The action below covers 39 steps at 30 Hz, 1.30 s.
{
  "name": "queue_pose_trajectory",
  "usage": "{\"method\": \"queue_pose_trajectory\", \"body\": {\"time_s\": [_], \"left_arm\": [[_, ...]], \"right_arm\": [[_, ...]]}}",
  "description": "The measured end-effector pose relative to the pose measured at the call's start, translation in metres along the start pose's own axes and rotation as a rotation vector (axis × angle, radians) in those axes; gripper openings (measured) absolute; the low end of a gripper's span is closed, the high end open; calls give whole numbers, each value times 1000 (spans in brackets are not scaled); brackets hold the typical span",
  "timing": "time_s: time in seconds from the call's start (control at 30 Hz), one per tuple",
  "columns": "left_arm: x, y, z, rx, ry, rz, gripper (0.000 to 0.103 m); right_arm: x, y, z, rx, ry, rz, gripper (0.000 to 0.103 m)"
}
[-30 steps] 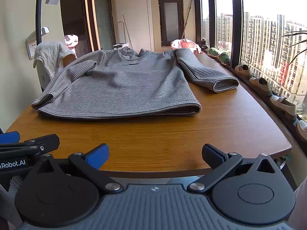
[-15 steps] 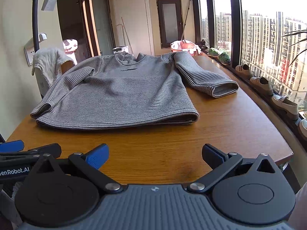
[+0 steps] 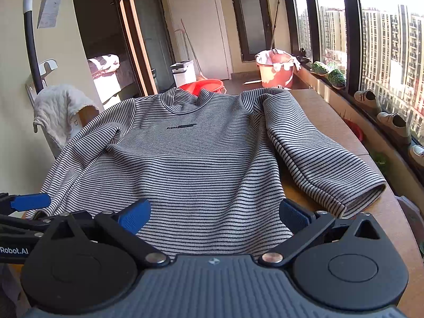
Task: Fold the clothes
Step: 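Move both grippers in over the flat sweater, then grasp a sleeve cuff with the right gripper and lift it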
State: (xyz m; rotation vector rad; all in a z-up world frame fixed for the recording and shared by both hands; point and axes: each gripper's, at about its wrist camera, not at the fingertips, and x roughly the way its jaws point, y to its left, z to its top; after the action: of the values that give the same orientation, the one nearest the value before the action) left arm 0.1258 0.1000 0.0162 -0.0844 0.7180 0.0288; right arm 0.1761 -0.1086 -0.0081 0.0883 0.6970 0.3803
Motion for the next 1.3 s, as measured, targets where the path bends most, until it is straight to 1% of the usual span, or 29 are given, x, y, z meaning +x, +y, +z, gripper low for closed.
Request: {"method": "queue_pose_trajectory", "body": {"time_s": [0.1, 0.13, 0.17, 0.23, 0.33, 0.43, 0.57, 0.67, 0.73, 0.77, 0.8, 0.83, 0.9, 0.93, 0.97, 1.1, 1.13, 1.2, 1.23, 1.3], "left_arm": [[40, 14, 14, -43, 70, -30, 103], [49, 19, 16, -48, 76, -32, 103], [55, 21, 17, -40, 77, -26, 103], [60, 23, 17, 3, 71, -2, 103], [58, 23, 9, 50, 57, -7, 103], [41, 18, -9, 72, 52, -16, 103], [4, 13, -38, 85, 72, -67, 103], [-24, 17, -53, 66, 124, -159, 103], [-33, 23, -51, 37, 172, -236, 103], [-33, 26, -46, 17, 184, -269, 103], [-33, 31, -36, -5, 175, -293, 103], [-32, 35, -23, -17, 143, -304, 103], [-22, 36, 8, -1, 47, -296, 103], [-15, 35, 23, 5, 6, -299, 103], [-2, 35, 37, -3, -5, -310, 103], [77, 38, 89, -90, 73, -386, 103], [99, 42, 99, -111, 93, -355, 103], [144, 58, 110, -155, 135, -203, 103], [157, 67, 113, -182, 147, -164, 103], [158, 80, 119, -220, 120, -155, 103]], "right_arm": [[43, -3, 16, 35, 53, 54, 103], [50, -3, 18, 29, 44, 53, 103], [56, -2, 20, 21, 39, 52, 103], [62, 0, 23, -12, 57, 48, 103], [59, 4, 18, -109, 92, 48, 103], [41, 5, 2, -160, 101, 50, 103], [1, -3, -23, -183, 136, 83, 103], [-35, -20, -40, -131, 163, 141, 103], [-52, -28, -48, -108, 169, 163, 103], [-56, -29, -51, -115, 168, 162, 103], [-56, -27, -51, -135, 170, 157, 103], [-56, -24, -52, -155, 173, 151, 103], [-52, -17, -48, -189, 183, 137, 103], [-50, -17, -47, -180, 176, 143, 103], [-49, -17, -46, -172, 169, 149, 103], [-46, -16, -44, -153, 142, 166, 103], [-47, -17, -45, -154, 137, 167, 103], [-49, -19, -45, -145, 133, 170, 103], [-50, -22, -45, -135, 135, 171, 103], [-53, -27, -42, -105, 138, 171, 103]]}}
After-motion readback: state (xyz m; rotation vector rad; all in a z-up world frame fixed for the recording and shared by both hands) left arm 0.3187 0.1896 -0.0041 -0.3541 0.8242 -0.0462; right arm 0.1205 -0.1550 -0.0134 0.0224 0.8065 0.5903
